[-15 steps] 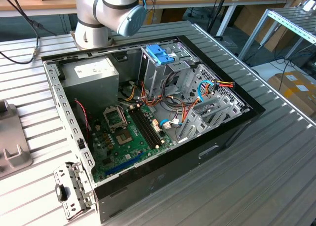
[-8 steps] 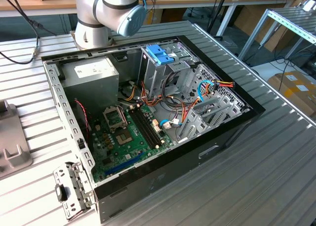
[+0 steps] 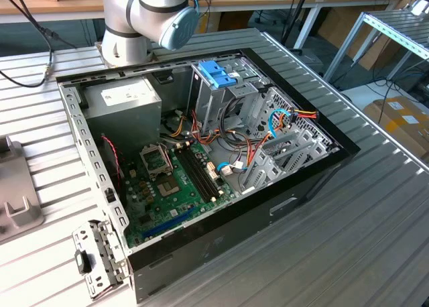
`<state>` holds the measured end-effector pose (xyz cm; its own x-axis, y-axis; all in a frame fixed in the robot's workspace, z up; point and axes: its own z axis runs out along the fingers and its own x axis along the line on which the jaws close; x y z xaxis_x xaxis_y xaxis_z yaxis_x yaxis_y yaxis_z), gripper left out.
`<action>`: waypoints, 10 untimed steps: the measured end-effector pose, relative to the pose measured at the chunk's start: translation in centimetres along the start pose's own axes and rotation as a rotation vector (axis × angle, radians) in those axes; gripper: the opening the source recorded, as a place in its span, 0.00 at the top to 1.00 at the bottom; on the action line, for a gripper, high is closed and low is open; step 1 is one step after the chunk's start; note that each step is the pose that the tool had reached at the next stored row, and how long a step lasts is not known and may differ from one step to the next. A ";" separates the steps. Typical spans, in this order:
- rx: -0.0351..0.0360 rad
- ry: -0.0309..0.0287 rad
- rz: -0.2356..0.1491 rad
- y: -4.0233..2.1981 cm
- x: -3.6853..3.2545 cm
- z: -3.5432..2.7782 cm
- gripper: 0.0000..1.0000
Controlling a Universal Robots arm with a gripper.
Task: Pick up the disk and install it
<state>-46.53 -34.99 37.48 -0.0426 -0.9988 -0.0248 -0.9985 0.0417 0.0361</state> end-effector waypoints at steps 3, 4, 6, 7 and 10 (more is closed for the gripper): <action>0.0001 -0.0001 0.001 0.00 0.00 0.07 0.52; 0.0001 -0.0001 0.002 0.00 0.00 0.11 0.52; 0.0003 -0.0003 0.005 0.00 -0.07 0.20 0.52; 0.0003 -0.0004 0.007 0.00 -0.12 0.23 0.52; 0.0006 -0.0006 0.014 0.00 -0.33 0.32 0.52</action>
<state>-46.53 -34.65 37.18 -0.0568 -0.9981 -0.0249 -0.9978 0.0559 0.0359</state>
